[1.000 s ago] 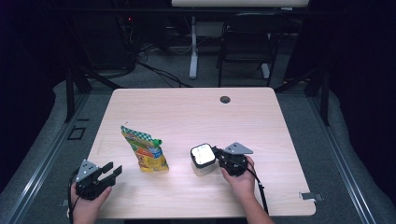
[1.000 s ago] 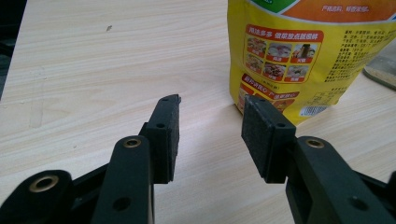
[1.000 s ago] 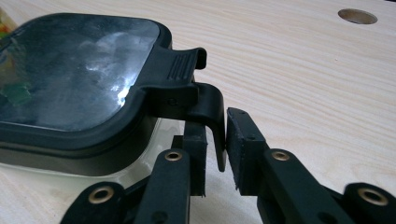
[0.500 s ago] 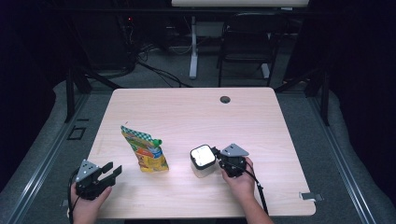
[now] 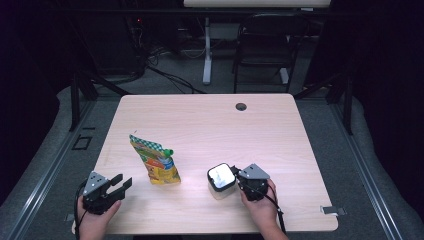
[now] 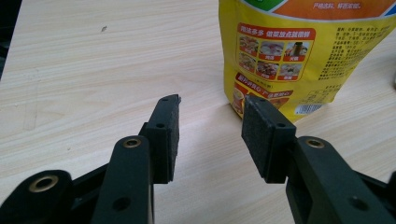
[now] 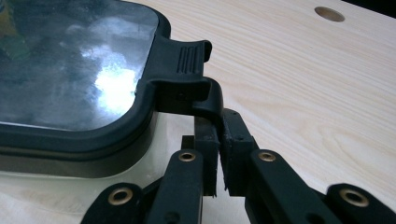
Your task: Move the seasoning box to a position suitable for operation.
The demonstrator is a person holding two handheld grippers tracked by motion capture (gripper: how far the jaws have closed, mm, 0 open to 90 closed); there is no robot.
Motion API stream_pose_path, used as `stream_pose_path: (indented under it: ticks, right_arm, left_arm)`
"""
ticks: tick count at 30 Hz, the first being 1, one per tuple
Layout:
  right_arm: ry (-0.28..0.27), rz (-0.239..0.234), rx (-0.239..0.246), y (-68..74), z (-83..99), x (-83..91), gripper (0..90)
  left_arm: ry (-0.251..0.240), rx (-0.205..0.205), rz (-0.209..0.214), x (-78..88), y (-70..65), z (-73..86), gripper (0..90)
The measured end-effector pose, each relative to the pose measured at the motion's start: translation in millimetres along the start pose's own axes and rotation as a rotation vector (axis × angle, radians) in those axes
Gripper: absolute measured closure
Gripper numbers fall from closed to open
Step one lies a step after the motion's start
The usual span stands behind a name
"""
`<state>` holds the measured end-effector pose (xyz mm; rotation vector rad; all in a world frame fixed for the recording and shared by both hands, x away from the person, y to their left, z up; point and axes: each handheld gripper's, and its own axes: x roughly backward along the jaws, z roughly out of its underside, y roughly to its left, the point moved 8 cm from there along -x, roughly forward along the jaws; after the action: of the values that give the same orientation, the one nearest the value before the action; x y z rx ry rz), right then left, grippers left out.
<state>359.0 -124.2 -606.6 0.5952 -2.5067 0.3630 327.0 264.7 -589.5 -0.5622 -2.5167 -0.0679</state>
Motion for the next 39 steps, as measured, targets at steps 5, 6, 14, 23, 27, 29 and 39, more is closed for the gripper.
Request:
stream_pose_path:
  ticks: [5, 6, 14, 23, 27, 29, 39]
  right_arm:
    - [0.021, 0.026, -0.025, 3.1, 7.9, 12.1, 86.2]
    - [0.021, 0.026, -0.025, 3.1, 7.9, 12.1, 86.2]
    - [0.050, -0.043, -0.020, 6.7, 15.9, 28.7, 80.9]
    - [-0.042, -0.137, -0.137, -3.7, 3.5, 66.8, 80.2]
    - [-0.076, -0.118, -0.114, -6.6, -10.5, 71.3, 77.4]
    - [-0.073, -0.109, -0.110, -8.1, -19.1, 70.0, 76.7]
    - [-0.073, -0.130, -0.098, -1.7, -38.1, 59.8, 82.8]
  left_arm:
    - [0.004, -0.001, -0.001, 0.7, 0.6, -0.3, 56.8]
    - [0.004, 0.001, -0.001, 0.8, 0.8, -0.3, 56.8]
    - [-0.002, -0.004, 0.007, -0.1, -1.3, -1.0, 57.0]
    - [-0.002, -0.021, 0.026, 3.1, -11.4, -2.4, 57.7]
    - [-0.005, -0.023, 0.033, 2.6, -14.5, -2.4, 57.8]
    - [-0.002, -0.026, 0.040, 2.3, -16.4, -1.9, 57.8]
    - [0.016, -0.011, 0.088, 3.3, -29.3, -1.8, 59.9]
